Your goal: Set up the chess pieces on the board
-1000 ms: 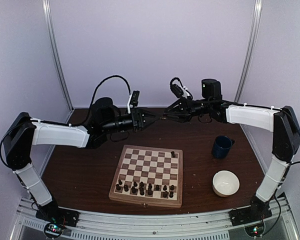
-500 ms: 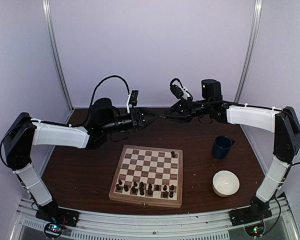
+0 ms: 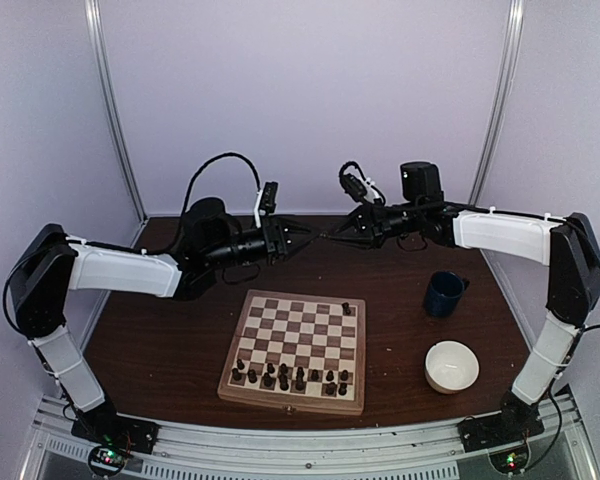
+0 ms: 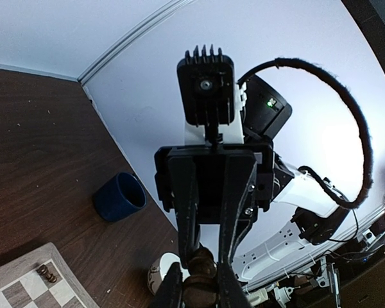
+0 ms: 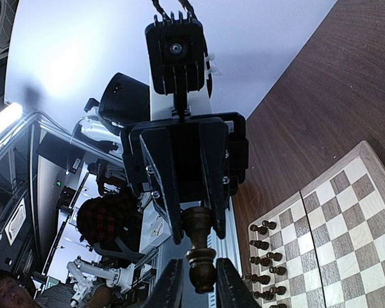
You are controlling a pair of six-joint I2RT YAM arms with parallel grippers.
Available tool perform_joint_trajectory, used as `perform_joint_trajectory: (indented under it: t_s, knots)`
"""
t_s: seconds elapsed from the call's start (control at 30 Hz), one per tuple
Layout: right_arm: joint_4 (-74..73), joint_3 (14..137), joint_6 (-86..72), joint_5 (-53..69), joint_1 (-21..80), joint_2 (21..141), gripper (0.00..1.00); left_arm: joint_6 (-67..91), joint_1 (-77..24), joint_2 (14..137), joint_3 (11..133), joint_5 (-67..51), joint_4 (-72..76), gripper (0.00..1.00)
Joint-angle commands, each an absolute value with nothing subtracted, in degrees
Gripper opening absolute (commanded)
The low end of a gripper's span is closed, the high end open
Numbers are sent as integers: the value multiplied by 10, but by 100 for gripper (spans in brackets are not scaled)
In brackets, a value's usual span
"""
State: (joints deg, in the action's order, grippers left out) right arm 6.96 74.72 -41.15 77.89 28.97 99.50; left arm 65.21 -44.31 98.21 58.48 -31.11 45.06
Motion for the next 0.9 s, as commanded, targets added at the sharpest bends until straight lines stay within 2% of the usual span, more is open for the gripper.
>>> perform_joint_trajectory:
  t_s: [0.0,0.13,0.3,0.47,0.63,0.73,0.87]
  knots:
    - [39,765,-375,777,294,967,19,653,-441,991,582,-308,474,5]
    - [23,775,-362,773,294,970,14,652,-441,993,583,-311,467,7]
    - [-103,817,-253,752,294,972,12,614,-441,982,604,-314,379,25]
    - [-333,900,-69,697,291,974,12,479,-434,927,644,-296,188,46]
    - [-498,982,92,601,293,971,12,274,-421,859,718,-205,-86,61]
    - [-558,1008,157,526,304,968,12,225,-396,838,727,-154,-157,73]
    - [-617,1025,230,429,342,962,12,197,-343,833,751,-149,-230,80]
